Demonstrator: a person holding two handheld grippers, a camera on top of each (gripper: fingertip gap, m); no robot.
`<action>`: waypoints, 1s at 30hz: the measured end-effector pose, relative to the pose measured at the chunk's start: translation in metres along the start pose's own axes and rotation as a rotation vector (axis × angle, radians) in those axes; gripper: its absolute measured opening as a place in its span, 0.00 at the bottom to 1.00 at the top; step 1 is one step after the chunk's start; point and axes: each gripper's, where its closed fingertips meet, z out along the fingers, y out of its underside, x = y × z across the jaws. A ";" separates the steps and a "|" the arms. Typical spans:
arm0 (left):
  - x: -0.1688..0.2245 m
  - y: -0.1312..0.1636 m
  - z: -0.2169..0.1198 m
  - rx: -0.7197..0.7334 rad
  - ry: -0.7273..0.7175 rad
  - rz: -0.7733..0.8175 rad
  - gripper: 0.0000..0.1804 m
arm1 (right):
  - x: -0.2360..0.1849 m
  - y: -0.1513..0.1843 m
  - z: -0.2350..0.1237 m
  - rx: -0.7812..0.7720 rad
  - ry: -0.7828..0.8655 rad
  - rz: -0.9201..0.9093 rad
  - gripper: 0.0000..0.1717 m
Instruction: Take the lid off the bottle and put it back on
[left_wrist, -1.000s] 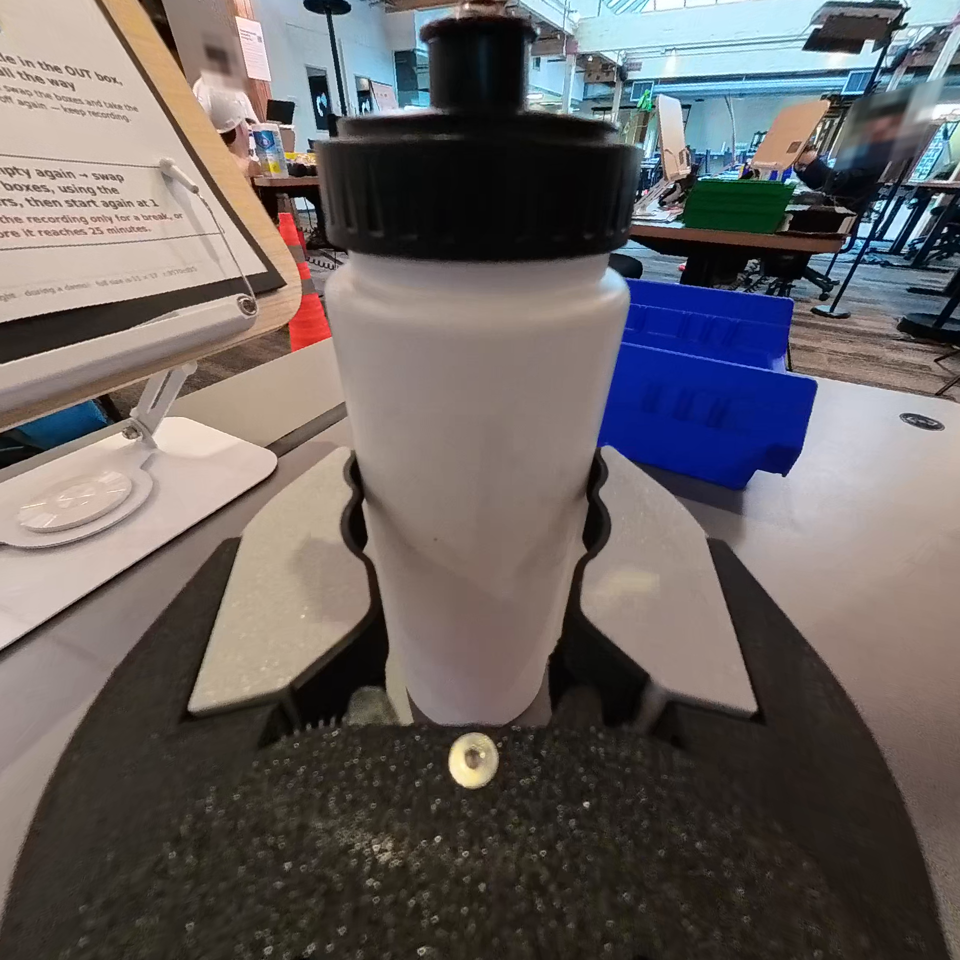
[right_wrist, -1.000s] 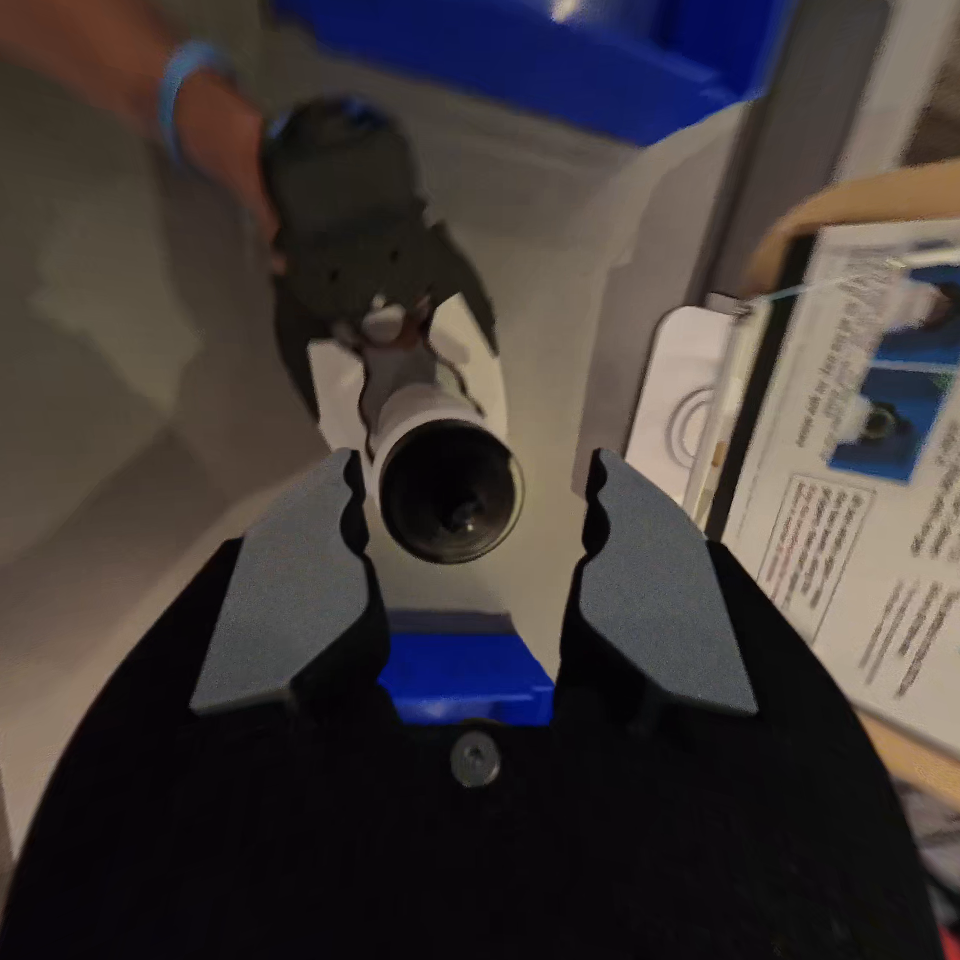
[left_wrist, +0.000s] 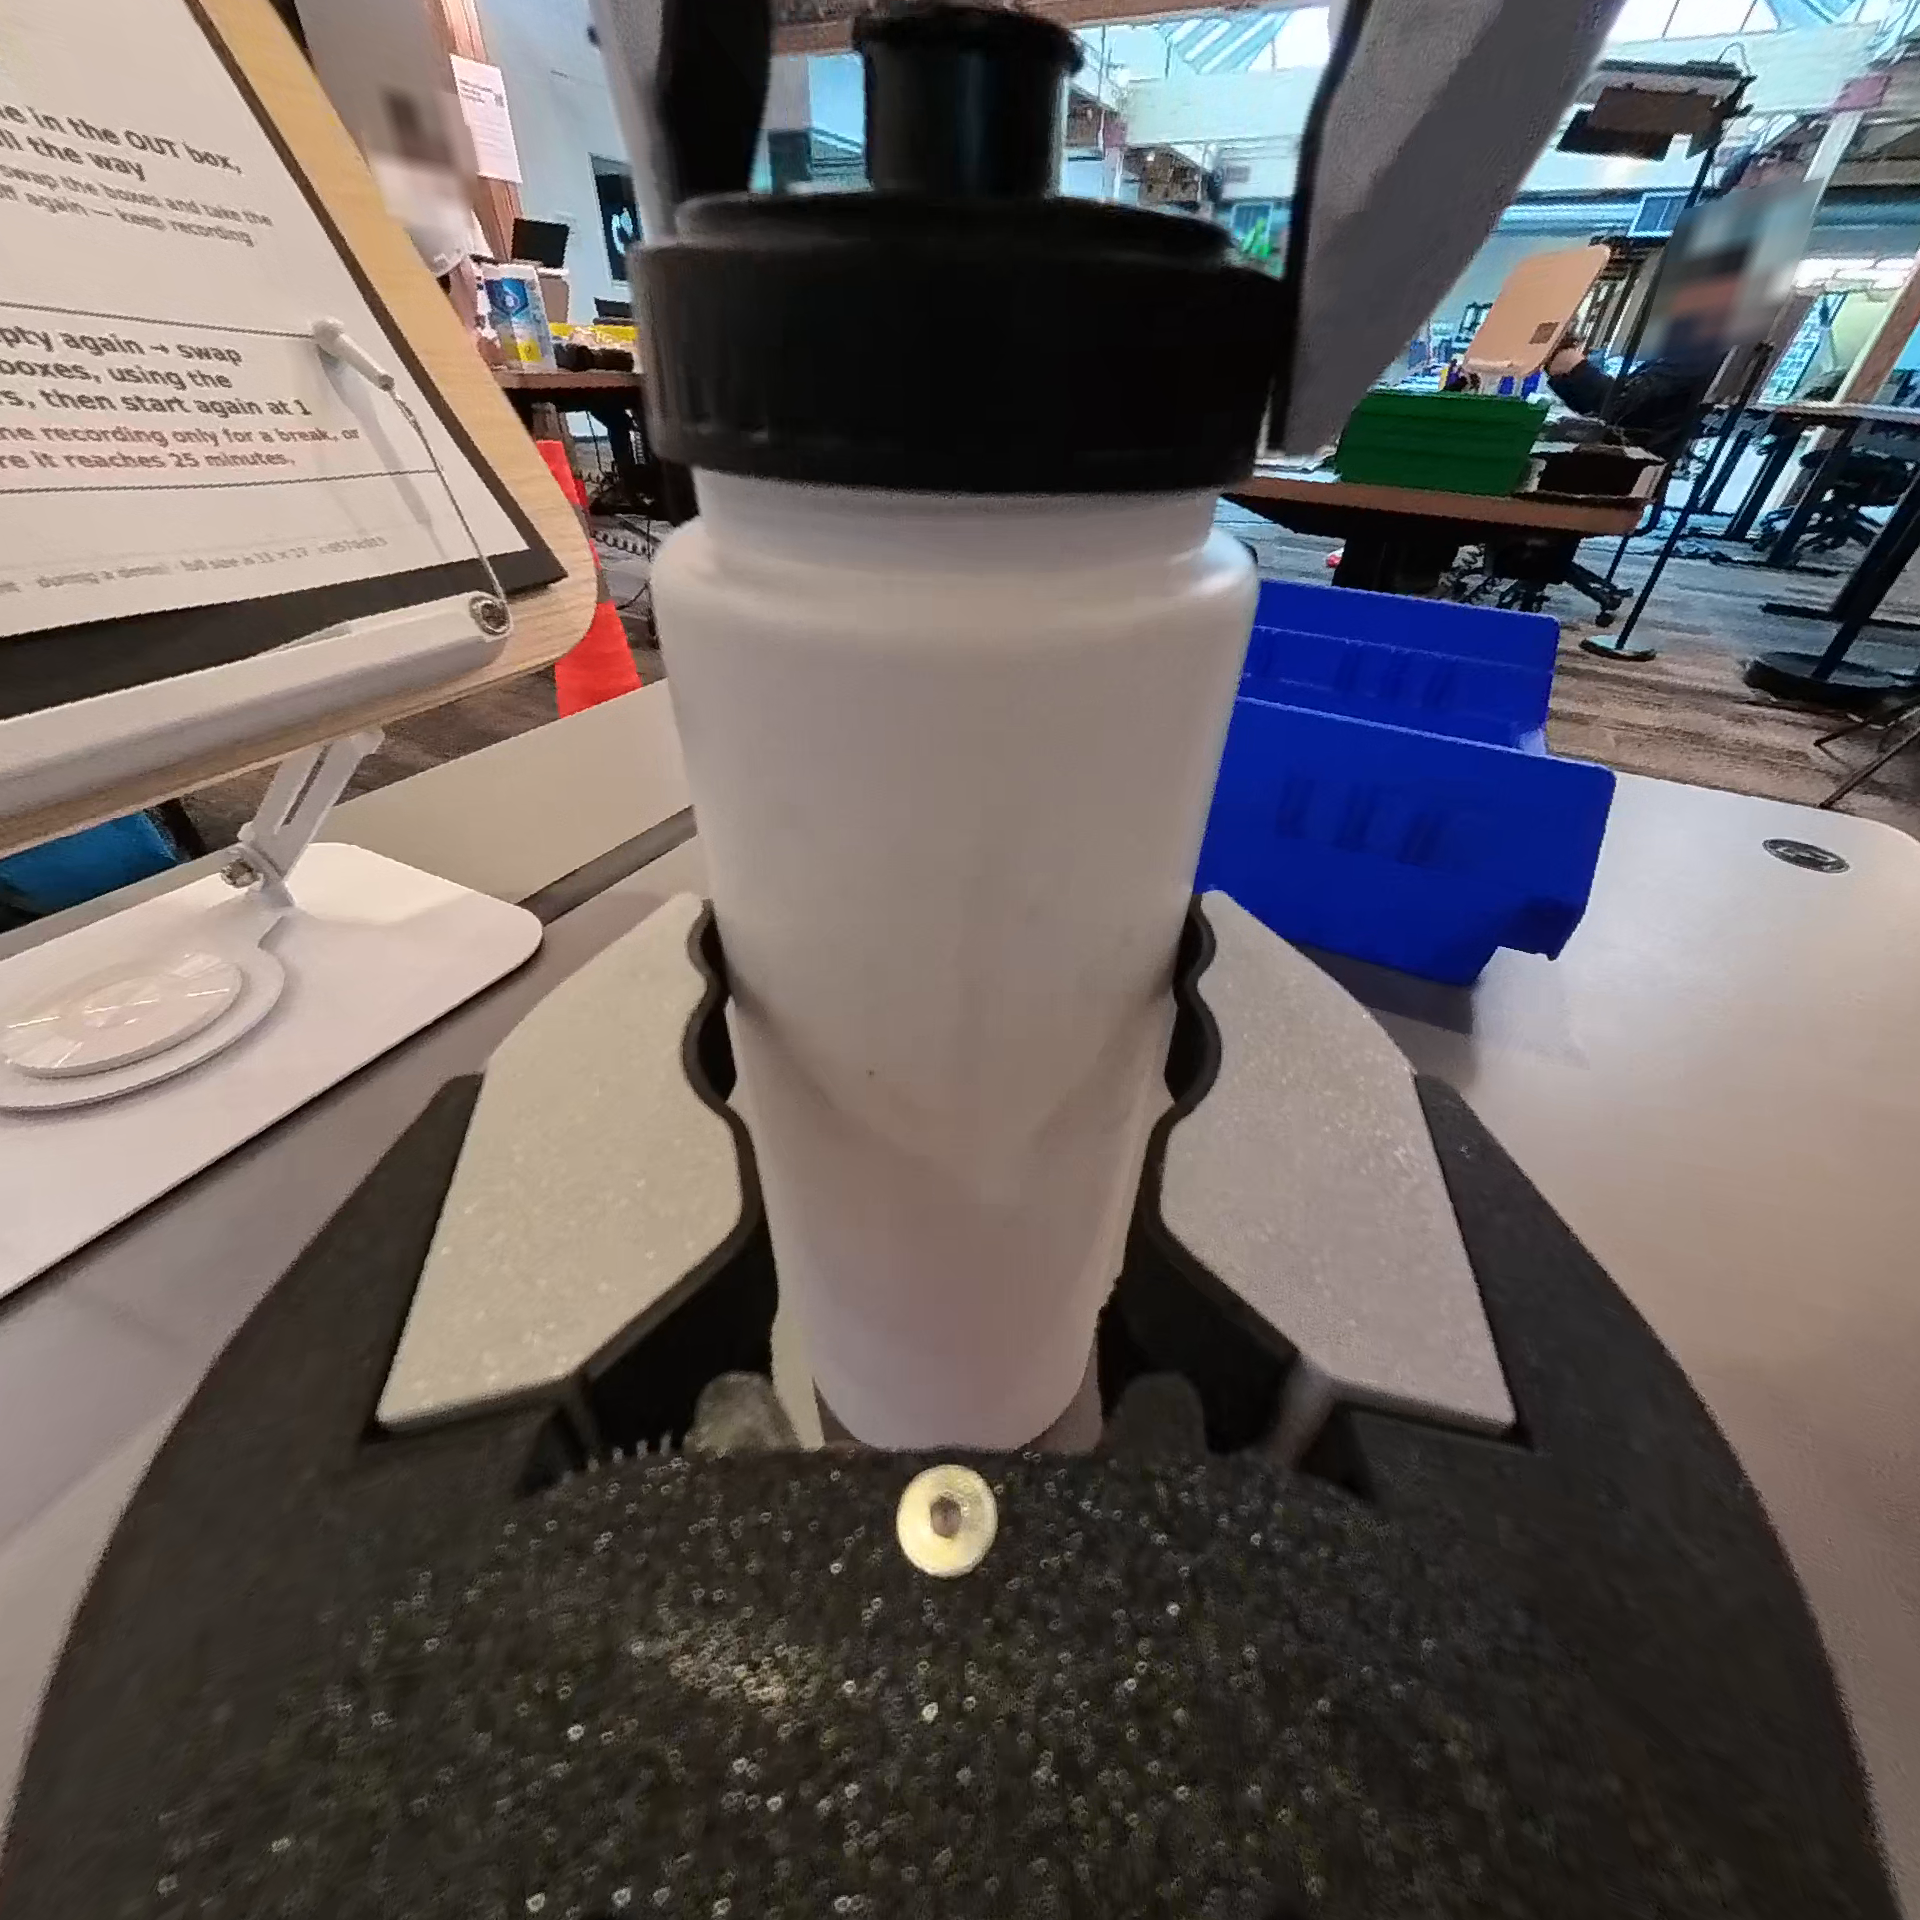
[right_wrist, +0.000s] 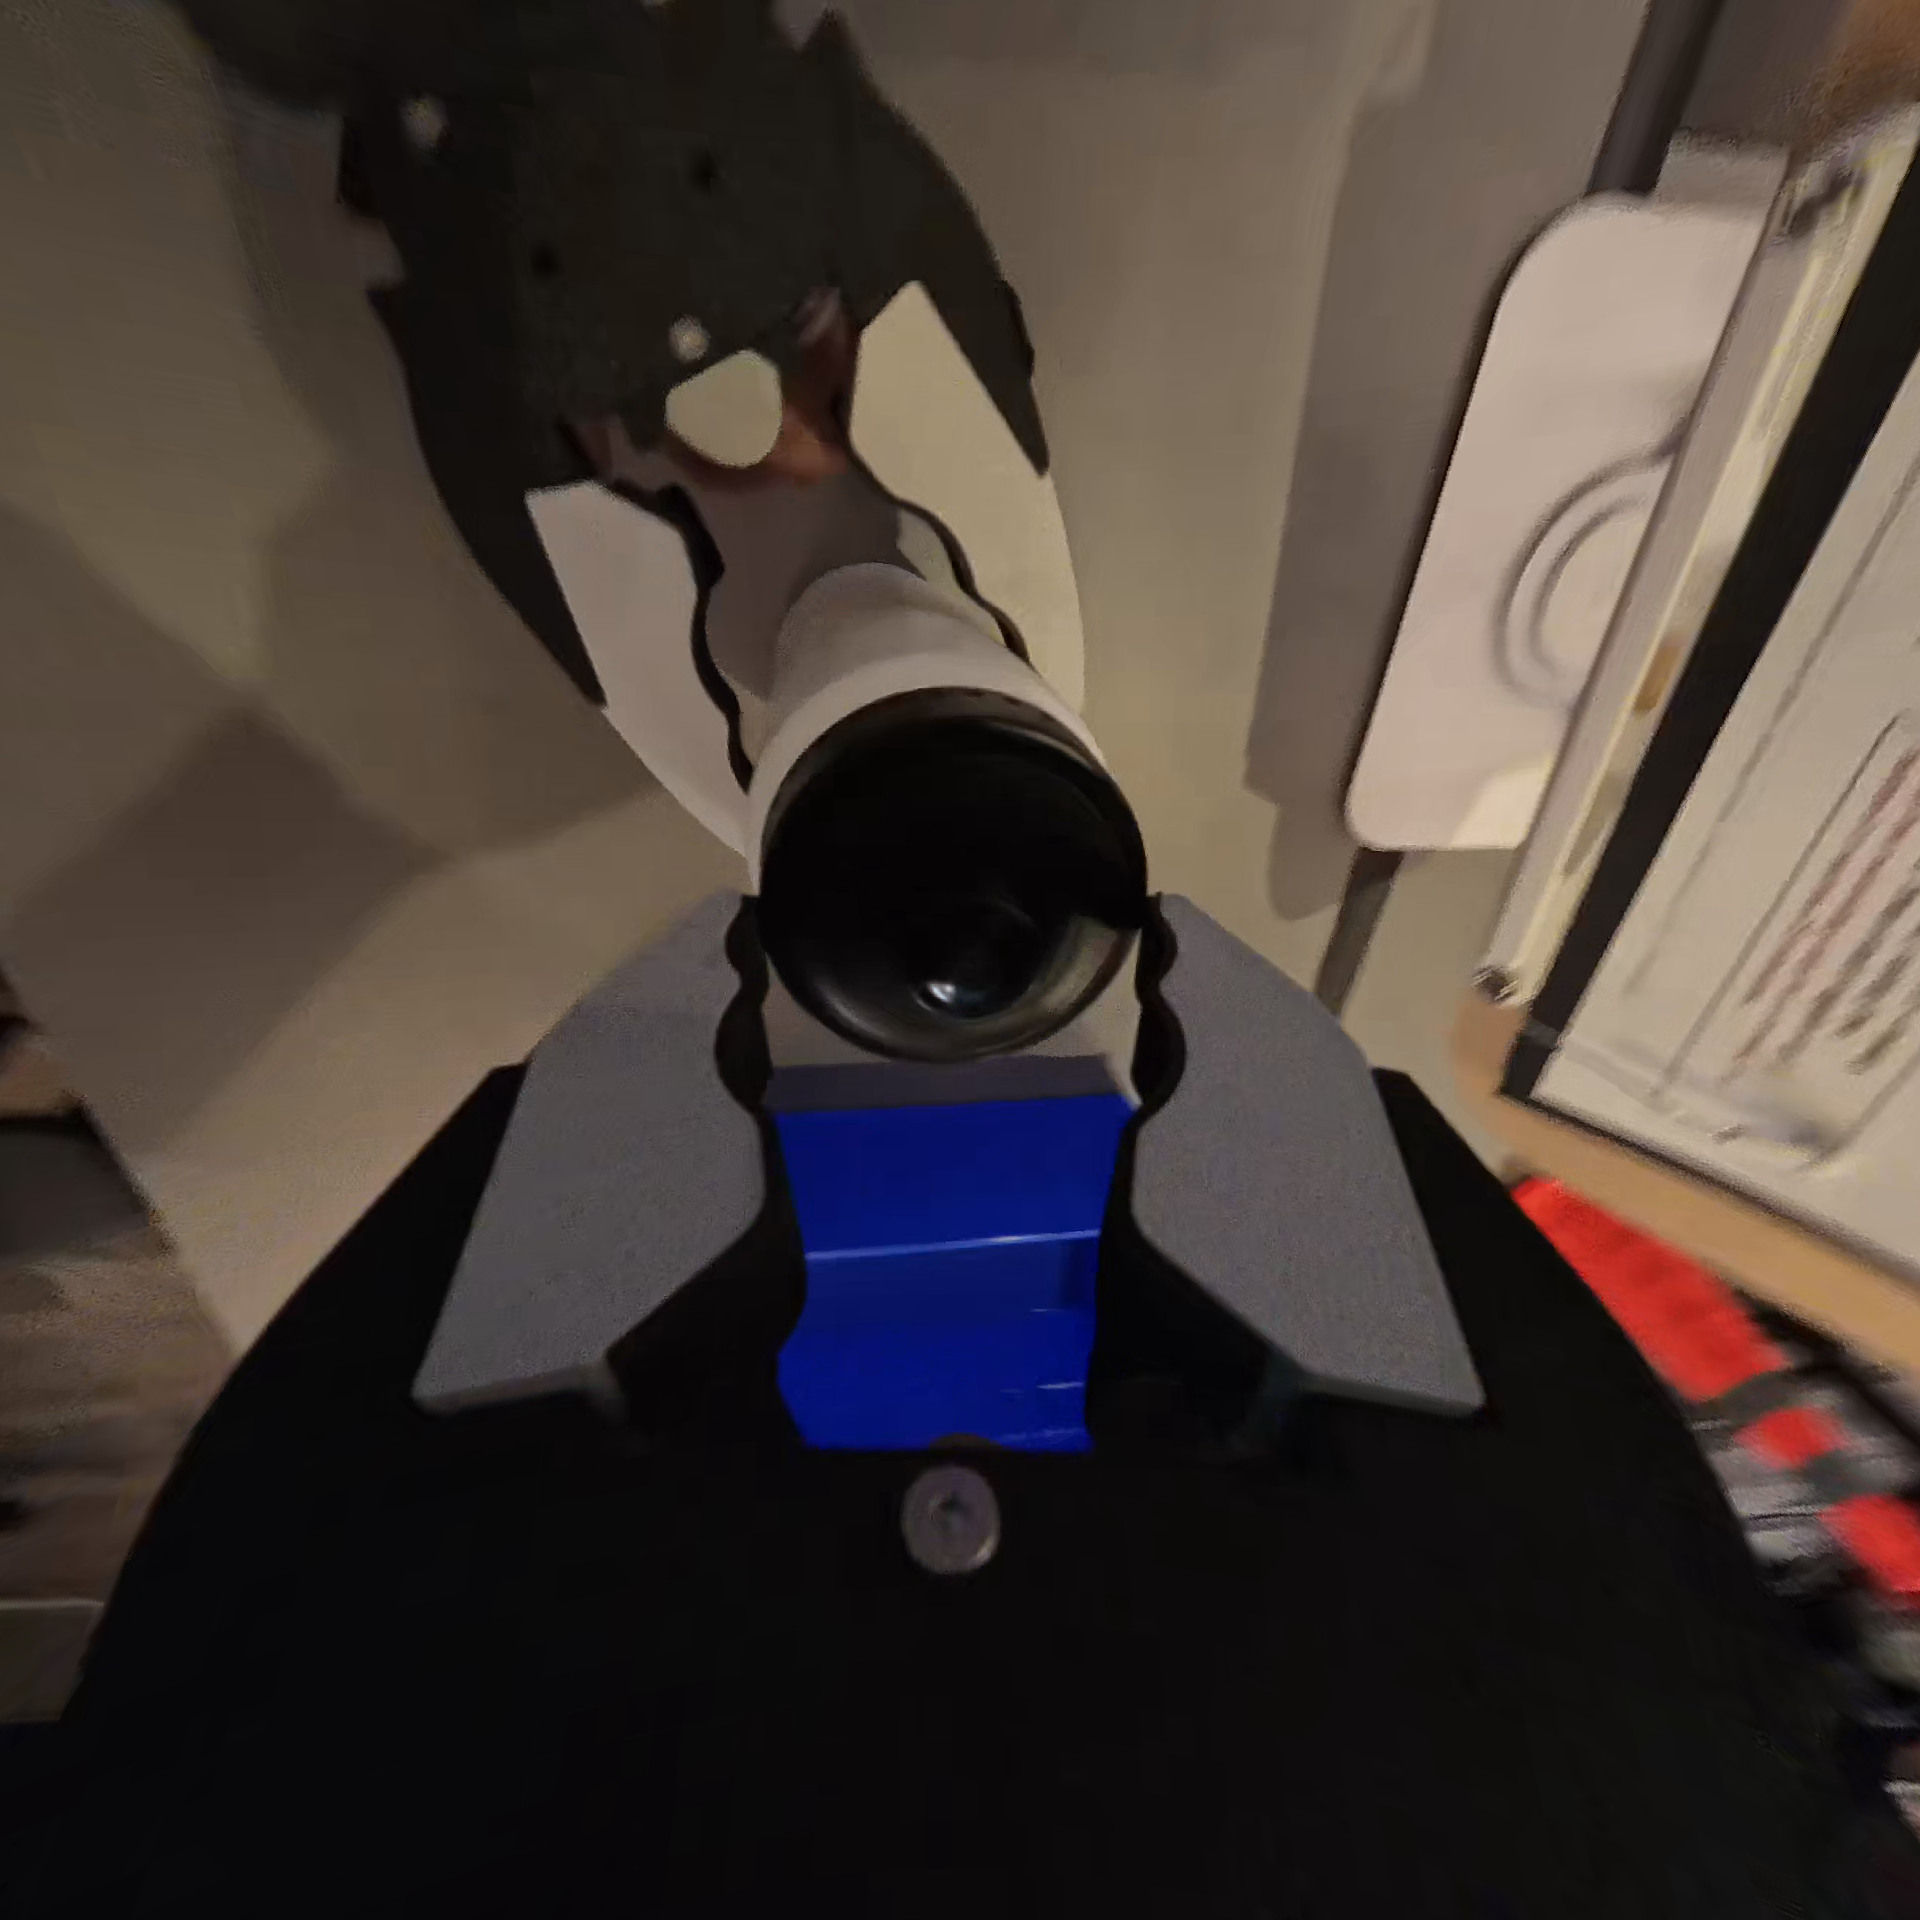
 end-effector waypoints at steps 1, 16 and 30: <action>0.000 0.000 0.000 -0.002 0.000 -0.001 0.45 | 0.002 -0.001 -0.001 -0.009 0.019 -0.088 0.39; 0.003 0.001 0.000 -0.025 -0.005 0.027 0.45 | -0.008 -0.011 -0.026 0.063 0.083 -0.374 0.51; 0.001 0.002 0.001 -0.024 -0.031 0.016 0.45 | -0.009 0.006 -0.001 0.215 -0.192 0.875 0.52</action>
